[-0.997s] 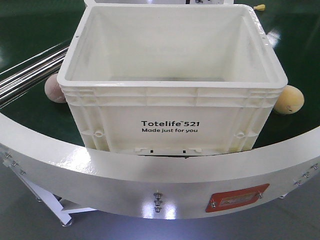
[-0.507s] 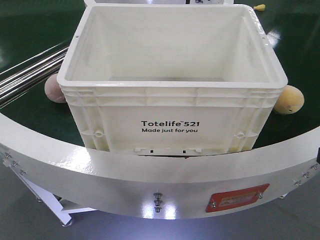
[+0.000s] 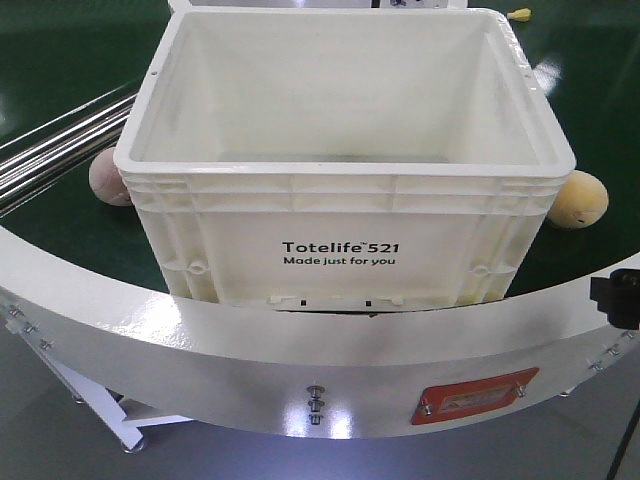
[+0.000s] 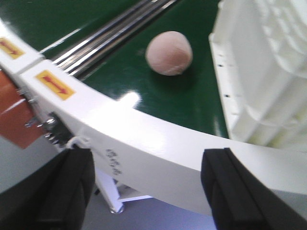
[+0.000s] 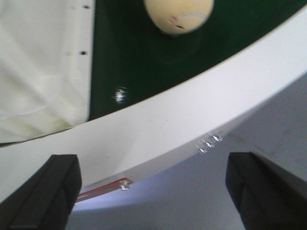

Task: Place moving items into box and shelve
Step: 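Grasp the yellow plush fruit with the right gripper and lift it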

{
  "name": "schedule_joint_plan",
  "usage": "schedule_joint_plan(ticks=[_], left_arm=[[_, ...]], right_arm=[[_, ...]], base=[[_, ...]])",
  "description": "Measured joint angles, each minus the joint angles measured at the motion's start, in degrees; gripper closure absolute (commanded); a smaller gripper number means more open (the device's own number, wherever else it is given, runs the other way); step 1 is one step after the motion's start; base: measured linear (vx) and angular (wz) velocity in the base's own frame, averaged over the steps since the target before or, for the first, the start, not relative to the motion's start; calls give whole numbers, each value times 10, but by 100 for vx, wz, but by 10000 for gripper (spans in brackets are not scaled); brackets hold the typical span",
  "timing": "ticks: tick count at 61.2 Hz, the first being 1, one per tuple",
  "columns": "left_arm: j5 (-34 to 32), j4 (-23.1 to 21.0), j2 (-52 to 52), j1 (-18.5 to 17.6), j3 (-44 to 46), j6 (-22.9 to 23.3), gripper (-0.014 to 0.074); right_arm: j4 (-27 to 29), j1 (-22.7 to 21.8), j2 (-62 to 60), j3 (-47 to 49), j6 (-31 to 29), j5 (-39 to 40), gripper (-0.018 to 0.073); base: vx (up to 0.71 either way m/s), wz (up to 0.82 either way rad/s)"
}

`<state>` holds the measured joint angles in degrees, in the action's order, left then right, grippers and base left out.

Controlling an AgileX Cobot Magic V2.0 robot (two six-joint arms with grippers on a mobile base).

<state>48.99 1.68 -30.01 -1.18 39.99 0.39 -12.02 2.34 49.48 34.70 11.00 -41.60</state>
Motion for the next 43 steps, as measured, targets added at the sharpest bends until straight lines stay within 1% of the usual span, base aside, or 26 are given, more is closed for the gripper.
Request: schedule_joint_plan(ticks=[5, 10, 15, 20, 23, 26, 34, 43], left_arm=[[1, -21, 0, -27, 0, -27, 5], [1, -32, 0, -56, 0, -44, 5], [1, -32, 0, -76, 0, -49, 5], [1, -33, 0, -85, 0, -50, 5], [1, -33, 0, -86, 0, -50, 5], [1, -33, 0, -86, 0, -50, 5], [1, -33, 0, -86, 0, -51, 5], [1, -33, 0, -86, 0, -51, 5]], right_arm=[[-7, -30, 34, 27, 7, -7, -110], [12, -73, 76, 60, -11, -8, -109], [70, -118, 121, 91, -70, -9, -107], [143, -159, 171, 126, -149, -8, -106], [182, -176, 205, 149, -196, -6, -106], [219, -186, 235, 170, -242, -5, -106], [279, -190, 317, 225, -354, -1, -106], [335, -190, 401, 283, -435, 7, -104]], base=[[0, 0], [0, 0], [0, 0], [0, 0], [0, 0], [0, 0], [0, 0], [0, 0]])
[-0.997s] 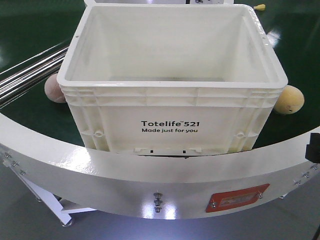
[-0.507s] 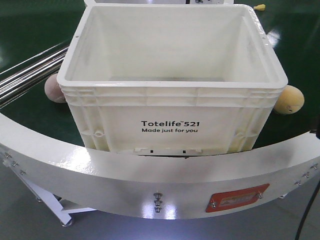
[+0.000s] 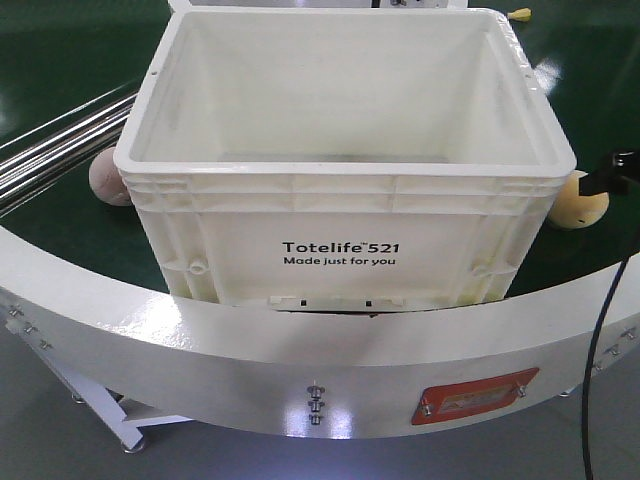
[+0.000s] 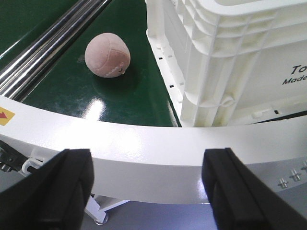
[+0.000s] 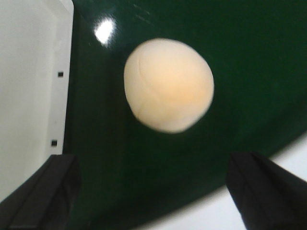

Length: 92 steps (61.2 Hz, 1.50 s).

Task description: Place moving items into box and shelve

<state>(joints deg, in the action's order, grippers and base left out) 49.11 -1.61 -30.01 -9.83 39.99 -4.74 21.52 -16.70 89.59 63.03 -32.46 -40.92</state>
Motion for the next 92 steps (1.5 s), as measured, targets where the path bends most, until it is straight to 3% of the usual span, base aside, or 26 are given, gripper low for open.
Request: schedule_joint_plan(ticks=[13, 27, 47, 64, 74, 92], left_arm=[[0, 0, 0, 0, 0, 0, 5], [2, 0, 0, 0, 0, 0, 5], [3, 0, 0, 0, 0, 0, 5], [4, 0, 0, 0, 0, 0, 5], [4, 0, 0, 0, 0, 0, 5], [4, 0, 0, 0, 0, 0, 5]], right_arm=[[79, 0, 101, 64, -112, 26, -89], [112, 0, 174, 73, -172, 83, -46], [124, 0, 200, 74, -190, 88, 232], [120, 7, 150, 138, -190, 50, 244], [120, 58, 97, 218, -190, 31, 244], [116, 227, 63, 270, -193, 32, 244]], base=[[0, 0], [0, 0], [0, 0], [0, 0], [0, 0], [0, 0]])
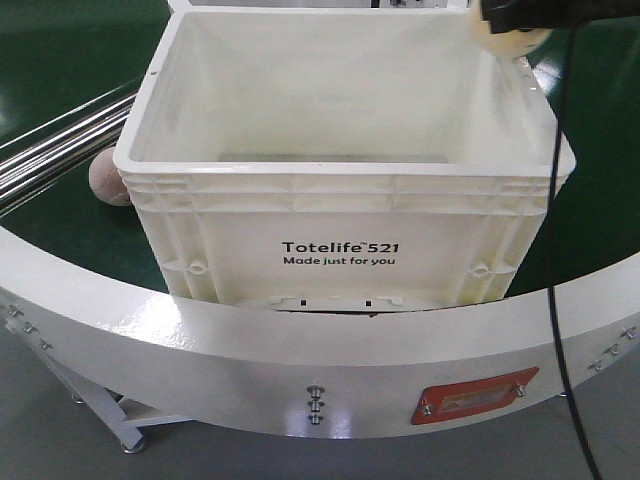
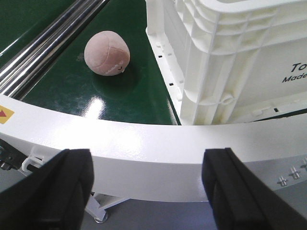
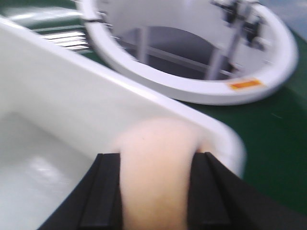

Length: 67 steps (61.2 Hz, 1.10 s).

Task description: Place moving items into box and shelve

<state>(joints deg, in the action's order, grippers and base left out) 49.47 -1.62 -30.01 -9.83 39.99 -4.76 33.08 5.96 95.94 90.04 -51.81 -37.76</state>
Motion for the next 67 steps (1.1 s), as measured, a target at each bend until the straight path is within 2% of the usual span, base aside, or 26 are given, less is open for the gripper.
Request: schedule_joint_plan(ticks=[1, 3, 8, 13, 23, 29, 37, 46, 51, 57, 67], left_arm=[[0, 0, 0, 0, 0, 0, 5], [0, 0, 0, 0, 0, 0, 5], [0, 0, 0, 0, 0, 0, 5], [0, 0, 0, 0, 0, 0, 5], [0, 0, 0, 0, 0, 0, 5], [0, 0, 0, 0, 0, 0, 5], [0, 0, 0, 0, 0, 0, 5], [0, 0, 0, 0, 0, 0, 5], [0, 6, 0, 0, 0, 17, 5], [0, 42, -9, 0, 0, 60, 5], [-32, 139, -80, 0, 1, 152, 5]], right_arm=[[4, 30, 3, 0, 0, -7, 244], [6, 49, 6, 0, 0, -13, 244], [7, 86, 12, 0, 0, -15, 233], [6, 113, 19, 0, 1, -15, 163], [3, 137, 25, 0, 21, -14, -57], [-15, 137, 25, 0, 55, -7, -125], [-95, 137, 9, 0, 159, -11, -110], [-218, 137, -47, 0, 327, -42, -51], [-271, 137, -93, -19, 399, -64, -24], [-292, 137, -154, -79, 427, -67, -22], [-297, 137, -250, -183, 434, -72, -22]], base=[[0, 0], [0, 0], [0, 0], [0, 0], [0, 0], [0, 0], [0, 0], [0, 0], [0, 0], [0, 0], [0, 0]])
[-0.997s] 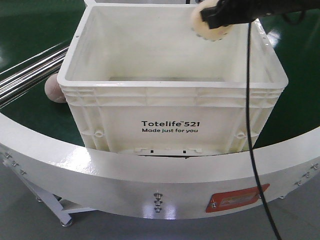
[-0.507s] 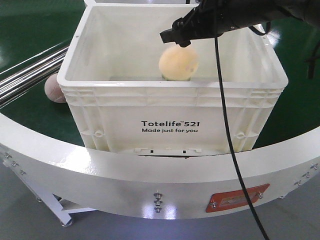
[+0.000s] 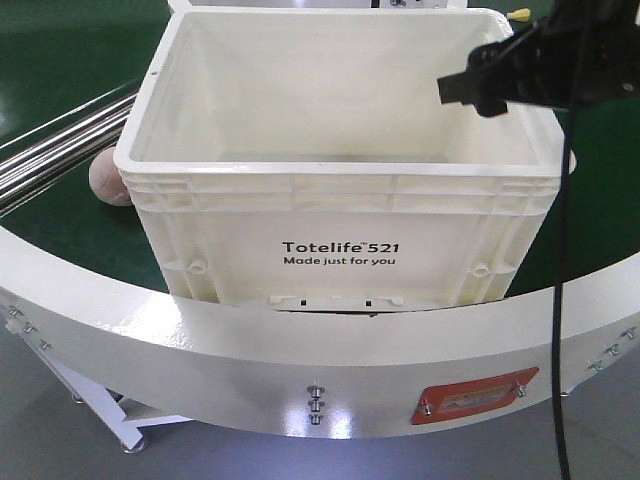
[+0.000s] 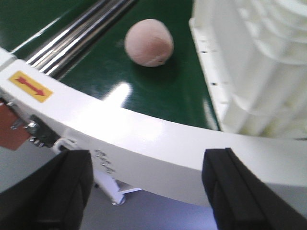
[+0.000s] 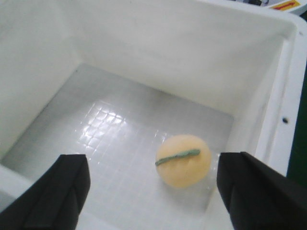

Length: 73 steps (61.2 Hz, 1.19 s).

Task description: Place moving items into box and shelve

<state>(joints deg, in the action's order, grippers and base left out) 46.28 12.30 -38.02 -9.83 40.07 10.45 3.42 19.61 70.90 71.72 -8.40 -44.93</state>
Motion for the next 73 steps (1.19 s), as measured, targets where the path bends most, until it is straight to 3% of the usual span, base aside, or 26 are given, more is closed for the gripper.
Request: schedule_joint_plan(ticks=[12, 24, 30, 37, 47, 59, 73], left_arm=[[-8, 79, -158, 2, 60, 52, 5], [6, 77, -325, 59, 180, 42, 5], [7, 18, -391, 95, 231, -17, 5], [4, -101, -455, 131, 276, -123, 5], [-30, -228, -547, 143, 322, -217, 5], [-95, -290, -643, 138, 367, -249, 5], [-117, -347, -740, 138, 413, -258, 6]], right_arm=[[-6, 0, -76, -59, 3, -1, -17], [-24, 0, -91, -61, 3, -1, -17], [-28, 0, -91, -63, 3, -1, -17], [-29, 0, -91, -63, 3, -1, -17], [-30, 0, -91, -63, 3, -1, -17], [-30, 0, -91, -63, 3, -1, -17], [-30, 0, -91, -63, 3, -1, -17]], base=[[0, 0], [0, 0], [0, 0], [0, 0], [0, 0], [0, 0], [0, 0]])
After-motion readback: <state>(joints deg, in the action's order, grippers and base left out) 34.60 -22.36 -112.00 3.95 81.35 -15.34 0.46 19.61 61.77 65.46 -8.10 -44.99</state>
